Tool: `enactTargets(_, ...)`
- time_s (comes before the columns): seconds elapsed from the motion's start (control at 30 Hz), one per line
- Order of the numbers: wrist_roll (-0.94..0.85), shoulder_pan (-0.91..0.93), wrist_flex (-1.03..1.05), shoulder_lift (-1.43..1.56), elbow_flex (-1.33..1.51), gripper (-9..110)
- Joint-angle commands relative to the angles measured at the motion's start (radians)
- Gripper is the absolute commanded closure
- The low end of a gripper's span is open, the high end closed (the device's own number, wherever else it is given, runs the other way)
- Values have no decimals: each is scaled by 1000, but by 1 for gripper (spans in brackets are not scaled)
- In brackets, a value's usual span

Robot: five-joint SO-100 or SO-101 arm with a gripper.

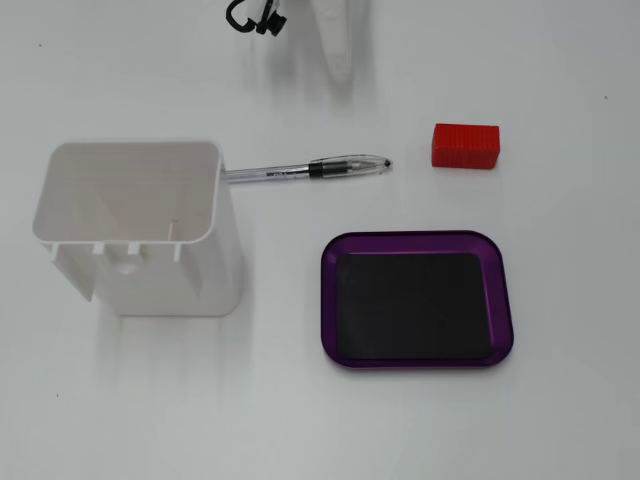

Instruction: Pick up the pen and put it in the pen holder.

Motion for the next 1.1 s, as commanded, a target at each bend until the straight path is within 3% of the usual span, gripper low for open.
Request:
enactTargets(0.0, -109, 196, -127, -261, -347, 86)
enactTargets(0.2, -25, 195, -123, -549, -525, 84)
enactTargets(0.53, -29, 161, -66, -1014, -762, 77)
enactTargets(1.07, -41, 109, -118, -1686, -1160, 77)
